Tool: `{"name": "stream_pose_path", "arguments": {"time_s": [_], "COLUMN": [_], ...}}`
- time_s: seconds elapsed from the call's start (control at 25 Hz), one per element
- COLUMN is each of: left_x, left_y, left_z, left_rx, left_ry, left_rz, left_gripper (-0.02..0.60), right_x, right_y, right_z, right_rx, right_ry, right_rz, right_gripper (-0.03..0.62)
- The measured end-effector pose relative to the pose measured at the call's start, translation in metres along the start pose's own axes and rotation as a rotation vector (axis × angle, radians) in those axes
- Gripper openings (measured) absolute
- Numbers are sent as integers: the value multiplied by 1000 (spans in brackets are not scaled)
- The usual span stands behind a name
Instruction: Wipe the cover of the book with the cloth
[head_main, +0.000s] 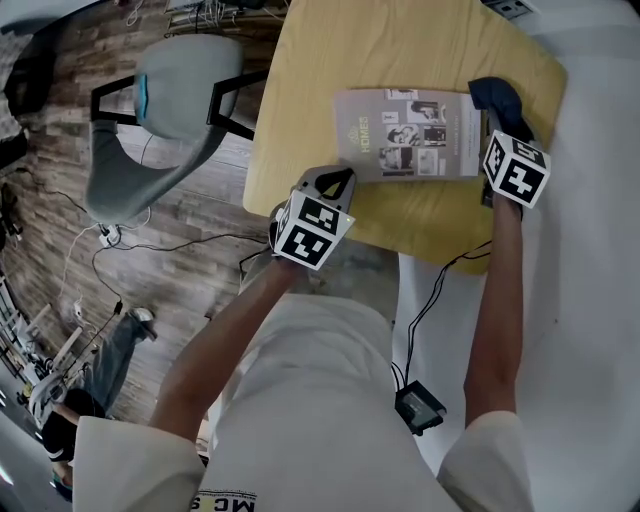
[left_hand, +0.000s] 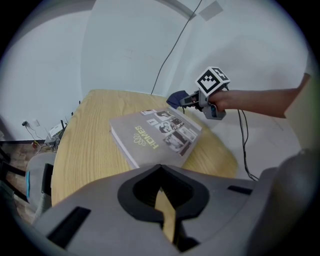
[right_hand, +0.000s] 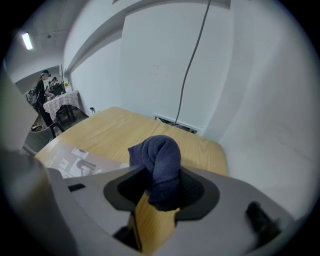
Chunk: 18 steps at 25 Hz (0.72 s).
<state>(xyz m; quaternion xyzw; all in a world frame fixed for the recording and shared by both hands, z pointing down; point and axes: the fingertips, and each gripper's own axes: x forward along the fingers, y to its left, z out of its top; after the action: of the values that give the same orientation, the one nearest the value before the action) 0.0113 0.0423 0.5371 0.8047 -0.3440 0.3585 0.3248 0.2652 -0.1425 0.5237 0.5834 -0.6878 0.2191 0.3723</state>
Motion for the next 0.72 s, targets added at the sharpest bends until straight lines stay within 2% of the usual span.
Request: {"name": "stream_pose_path", "arguments": {"time_s": [0.2,0.32,0.72], "left_x": [-15,-34,-95], "left_y": [-24,-32,-46], "left_z": [13,29,79], "left_rx": [34,60,118], "left_ry": [-61,-96,-225], "left_rz": [-100,-107,-115], "left_gripper": [9,9,9], "right_x": [-34,-58,-145], "right_y": [7,15,49], "right_z": [8,10,7], "right_rx": [20,36,200], "right_ry": [-83,-118,-198], "right_rz": [-5,-1,21], "right_gripper": [176,176,176]}}
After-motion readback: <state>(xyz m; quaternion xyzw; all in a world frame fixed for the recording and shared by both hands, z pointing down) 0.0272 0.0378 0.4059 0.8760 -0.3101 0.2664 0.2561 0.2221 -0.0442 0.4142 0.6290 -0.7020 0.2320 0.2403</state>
